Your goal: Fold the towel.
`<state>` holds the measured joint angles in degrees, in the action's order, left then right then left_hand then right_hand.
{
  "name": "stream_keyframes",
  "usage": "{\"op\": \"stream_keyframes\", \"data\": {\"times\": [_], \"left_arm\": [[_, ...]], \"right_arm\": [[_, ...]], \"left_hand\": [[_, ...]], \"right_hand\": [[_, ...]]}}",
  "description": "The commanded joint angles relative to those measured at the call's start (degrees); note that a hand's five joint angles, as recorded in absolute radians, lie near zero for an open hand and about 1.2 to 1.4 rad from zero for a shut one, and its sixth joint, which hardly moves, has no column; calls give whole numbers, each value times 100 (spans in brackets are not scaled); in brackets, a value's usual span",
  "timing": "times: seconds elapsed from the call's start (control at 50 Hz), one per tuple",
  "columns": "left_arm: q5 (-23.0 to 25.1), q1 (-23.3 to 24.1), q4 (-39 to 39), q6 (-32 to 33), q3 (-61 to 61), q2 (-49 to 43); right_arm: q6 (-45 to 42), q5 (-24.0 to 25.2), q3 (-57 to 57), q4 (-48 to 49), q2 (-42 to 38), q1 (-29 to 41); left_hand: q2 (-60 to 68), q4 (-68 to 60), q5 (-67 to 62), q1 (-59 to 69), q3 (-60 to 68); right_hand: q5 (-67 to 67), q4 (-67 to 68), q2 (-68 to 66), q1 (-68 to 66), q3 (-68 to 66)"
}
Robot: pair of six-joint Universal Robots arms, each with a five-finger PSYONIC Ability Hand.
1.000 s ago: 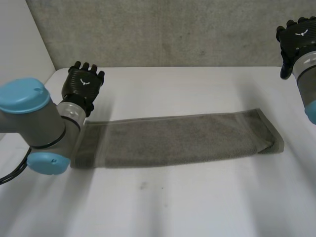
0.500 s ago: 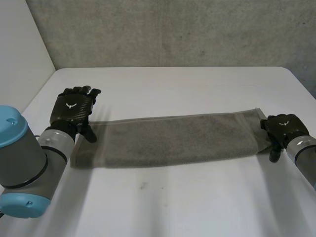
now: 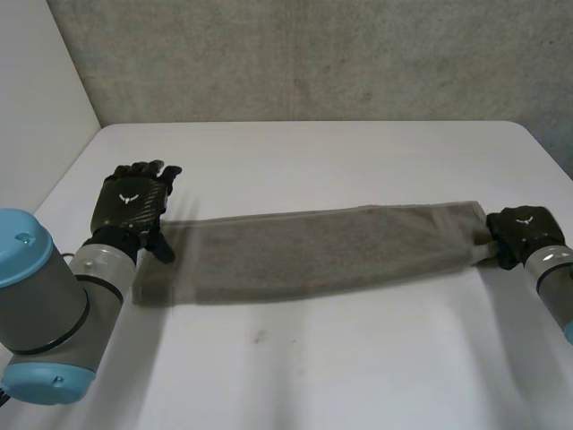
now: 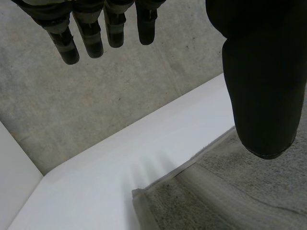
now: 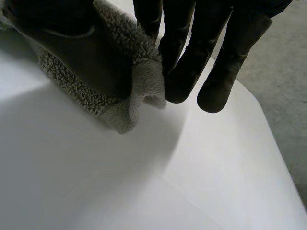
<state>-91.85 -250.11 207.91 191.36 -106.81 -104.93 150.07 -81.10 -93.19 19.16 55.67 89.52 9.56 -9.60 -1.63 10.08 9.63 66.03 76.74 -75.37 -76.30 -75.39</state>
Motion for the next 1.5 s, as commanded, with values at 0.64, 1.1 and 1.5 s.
{"op": "stream_keyframes", "data": {"times": [0.64, 1.1, 1.5], "left_arm": [[-8, -3, 39, 7, -59, -1], [-8, 32, 109, 7, -94, 25], [-26, 779, 109, -2, 187, -27]], "right_arm": [[-1243, -223, 1866, -343, -63, 3877], [-628, -732, 1497, -888, 410, 4364], [779, 620, -1402, -309, 1359, 1315]], "left_hand": [[82, -79, 125, 30, 76], [82, -79, 125, 30, 76], [167, -163, 41, 114, 160]], "right_hand": [[397, 326, -463, -370, -461], [-6603, -6674, 6537, 6630, 6539], [-5827, -5898, 5761, 5854, 5763]]}}
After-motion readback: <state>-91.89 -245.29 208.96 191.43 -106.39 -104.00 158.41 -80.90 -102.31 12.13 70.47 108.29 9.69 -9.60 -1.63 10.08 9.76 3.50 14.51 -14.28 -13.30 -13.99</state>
